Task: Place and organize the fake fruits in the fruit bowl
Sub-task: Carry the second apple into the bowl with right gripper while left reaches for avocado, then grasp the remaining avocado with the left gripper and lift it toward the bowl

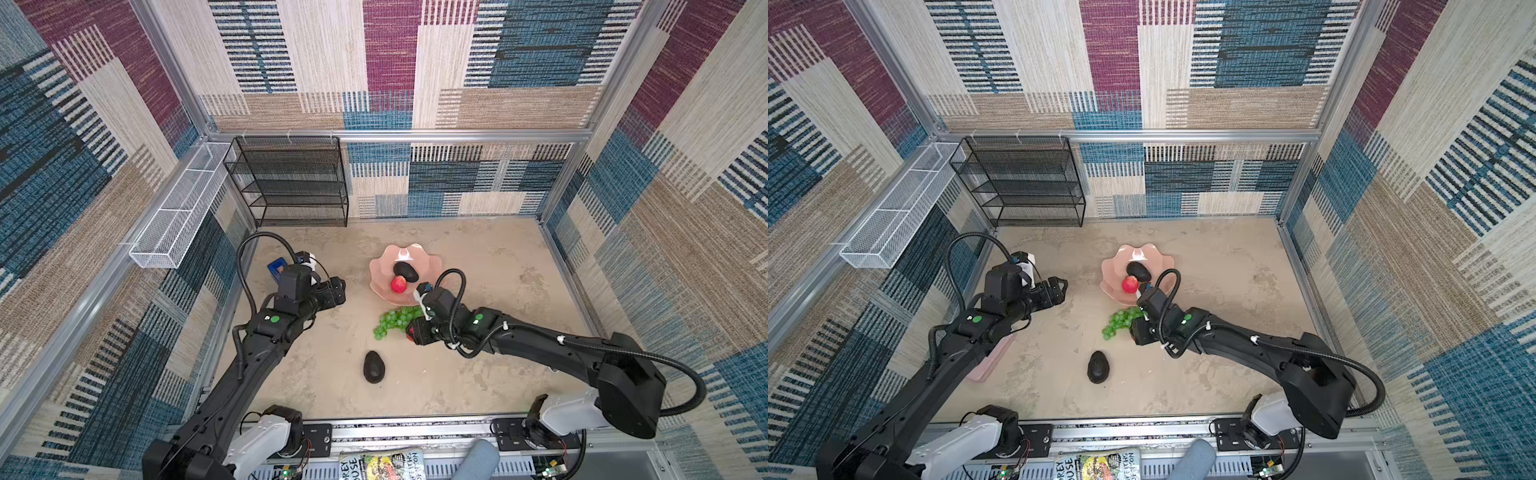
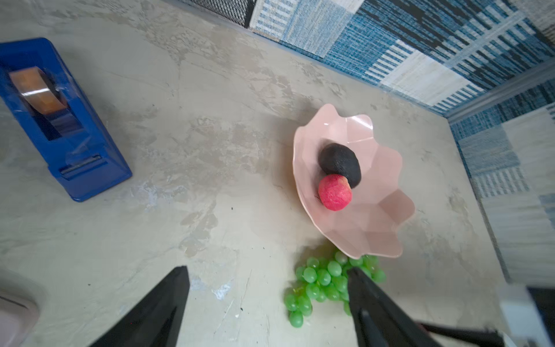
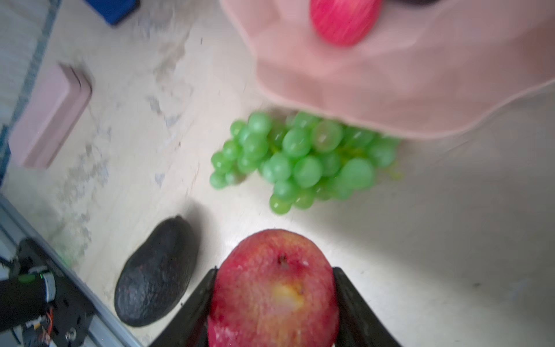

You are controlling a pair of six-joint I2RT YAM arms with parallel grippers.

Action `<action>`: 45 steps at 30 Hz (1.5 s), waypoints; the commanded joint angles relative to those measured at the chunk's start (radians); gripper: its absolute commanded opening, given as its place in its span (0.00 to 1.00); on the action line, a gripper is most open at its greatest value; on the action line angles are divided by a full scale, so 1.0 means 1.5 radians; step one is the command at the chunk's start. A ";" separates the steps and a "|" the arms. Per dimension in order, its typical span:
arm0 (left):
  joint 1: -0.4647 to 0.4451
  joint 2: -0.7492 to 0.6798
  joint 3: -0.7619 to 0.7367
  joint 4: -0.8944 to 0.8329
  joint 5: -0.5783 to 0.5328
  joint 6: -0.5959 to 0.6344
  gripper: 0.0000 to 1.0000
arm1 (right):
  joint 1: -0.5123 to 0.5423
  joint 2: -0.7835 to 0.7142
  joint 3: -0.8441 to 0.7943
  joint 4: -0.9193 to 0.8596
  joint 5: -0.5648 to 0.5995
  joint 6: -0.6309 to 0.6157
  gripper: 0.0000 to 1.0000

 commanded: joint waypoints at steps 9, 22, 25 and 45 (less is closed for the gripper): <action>-0.002 -0.120 -0.073 -0.091 0.111 -0.051 0.82 | -0.178 0.189 0.191 0.072 0.043 -0.165 0.51; -0.143 -0.146 -0.161 -0.112 0.095 -0.163 0.81 | -0.200 0.350 0.276 0.106 -0.032 -0.186 0.51; -0.173 -0.142 -0.172 -0.112 0.088 -0.183 0.81 | -0.200 0.363 0.269 0.108 -0.047 -0.183 0.51; -0.346 -0.008 -0.190 -0.046 0.033 -0.230 0.81 | -0.200 0.272 0.299 0.103 -0.023 -0.178 0.85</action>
